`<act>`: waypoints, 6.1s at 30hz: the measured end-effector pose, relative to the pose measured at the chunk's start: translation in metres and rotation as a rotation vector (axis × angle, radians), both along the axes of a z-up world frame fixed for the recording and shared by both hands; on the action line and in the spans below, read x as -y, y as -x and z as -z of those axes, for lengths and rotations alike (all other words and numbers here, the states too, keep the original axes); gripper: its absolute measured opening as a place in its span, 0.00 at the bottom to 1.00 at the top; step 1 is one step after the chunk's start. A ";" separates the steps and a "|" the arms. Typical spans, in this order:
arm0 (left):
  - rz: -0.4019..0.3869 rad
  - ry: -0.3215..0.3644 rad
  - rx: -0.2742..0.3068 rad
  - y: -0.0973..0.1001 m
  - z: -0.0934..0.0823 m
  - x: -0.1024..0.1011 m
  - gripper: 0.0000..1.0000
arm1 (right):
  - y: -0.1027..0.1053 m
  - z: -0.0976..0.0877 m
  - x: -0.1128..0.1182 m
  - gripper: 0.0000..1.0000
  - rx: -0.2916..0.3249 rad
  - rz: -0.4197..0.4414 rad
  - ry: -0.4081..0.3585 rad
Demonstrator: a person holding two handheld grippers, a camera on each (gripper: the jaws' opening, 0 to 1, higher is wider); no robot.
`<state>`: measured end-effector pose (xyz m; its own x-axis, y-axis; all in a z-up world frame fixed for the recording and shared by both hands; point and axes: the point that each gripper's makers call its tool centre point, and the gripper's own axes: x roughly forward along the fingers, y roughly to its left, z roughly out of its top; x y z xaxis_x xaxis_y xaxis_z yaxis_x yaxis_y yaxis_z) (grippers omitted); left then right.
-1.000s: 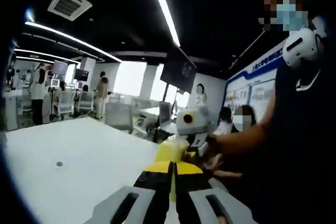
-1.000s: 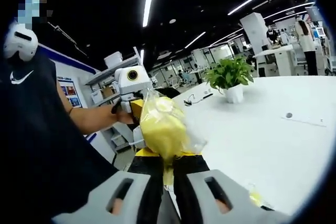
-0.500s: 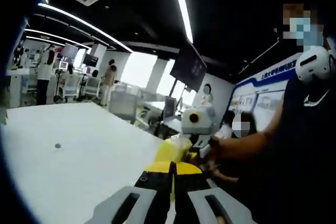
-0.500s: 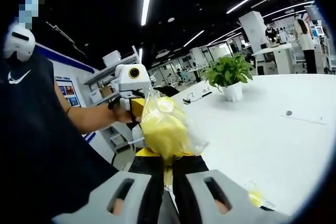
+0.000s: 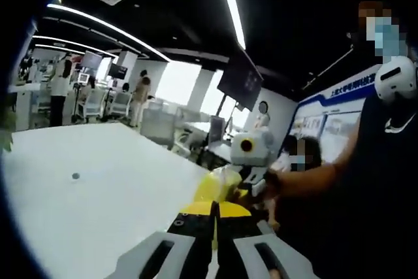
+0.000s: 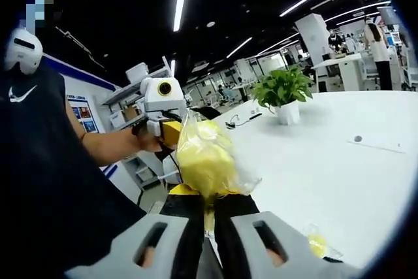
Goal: Compare the silicone blocks by pressing each to a similar depth, holding the contact briefly, and releasing to observe deformation and rebound differences across the visible hardness samples.
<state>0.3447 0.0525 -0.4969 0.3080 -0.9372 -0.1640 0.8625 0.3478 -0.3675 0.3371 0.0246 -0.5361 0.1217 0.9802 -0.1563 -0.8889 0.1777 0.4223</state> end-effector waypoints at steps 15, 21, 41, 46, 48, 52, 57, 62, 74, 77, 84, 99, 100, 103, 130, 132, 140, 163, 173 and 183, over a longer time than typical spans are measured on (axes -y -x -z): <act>-0.013 -0.009 0.062 0.003 -0.009 -0.002 0.00 | 0.002 -0.008 -0.002 0.00 0.031 0.000 -0.017; -0.014 0.018 -0.058 0.009 -0.010 -0.004 0.00 | 0.010 -0.008 -0.006 0.00 0.032 0.001 -0.046; -0.044 0.027 0.003 0.006 -0.023 -0.010 0.00 | 0.002 -0.019 -0.009 0.11 0.048 0.047 -0.146; -0.060 0.060 0.002 0.000 -0.031 -0.013 0.00 | -0.015 -0.023 -0.002 0.31 0.068 0.108 -0.134; -0.067 0.063 0.007 -0.003 -0.031 -0.014 0.00 | -0.019 -0.022 -0.001 0.44 0.073 0.119 -0.137; -0.092 0.076 -0.004 -0.009 -0.027 -0.017 0.00 | -0.033 -0.018 -0.001 0.80 0.110 0.198 -0.121; -0.107 0.088 -0.027 -0.009 -0.025 -0.017 0.00 | -0.037 -0.011 0.002 0.96 0.168 0.229 -0.086; -0.123 0.078 -0.022 -0.011 -0.024 -0.018 0.00 | -0.037 -0.010 0.009 0.96 0.178 0.235 -0.067; -0.179 0.098 -0.068 -0.018 -0.013 -0.028 0.00 | -0.056 -0.001 0.066 0.96 0.258 0.367 -0.002; -0.198 0.119 -0.091 -0.019 -0.010 -0.031 0.00 | -0.061 0.009 0.086 0.96 0.283 0.429 0.049; -0.239 0.168 -0.144 -0.021 -0.007 -0.037 0.00 | -0.055 0.033 0.123 0.96 0.349 0.486 0.165; -0.266 0.175 -0.263 -0.018 0.027 -0.047 0.00 | -0.036 0.093 0.181 0.96 0.294 0.630 0.311; -0.266 0.173 -0.270 -0.018 0.030 -0.046 0.00 | -0.034 0.095 0.183 0.96 0.290 0.634 0.311; -0.267 0.167 -0.284 -0.020 0.036 -0.047 0.00 | -0.028 0.105 0.190 0.96 0.278 0.651 0.319; -0.261 0.159 -0.436 -0.030 0.096 -0.050 0.00 | -0.008 0.133 0.208 0.96 0.186 0.724 0.348; -0.259 0.154 -0.447 -0.031 0.100 -0.049 0.00 | -0.007 0.135 0.211 0.96 0.183 0.734 0.348; -0.242 0.143 -0.490 -0.033 0.116 -0.053 0.00 | -0.003 0.152 0.222 0.97 0.089 0.758 0.424; -0.267 0.138 -0.650 -0.042 0.190 -0.067 0.00 | 0.001 0.174 0.226 0.96 0.076 0.758 0.498; -0.299 0.149 -0.740 -0.048 0.220 -0.077 0.00 | 0.004 0.171 0.217 0.96 0.062 0.743 0.480; -0.361 -0.041 -0.561 -0.073 0.242 -0.095 0.00 | 0.006 0.174 0.213 0.97 0.047 0.761 0.457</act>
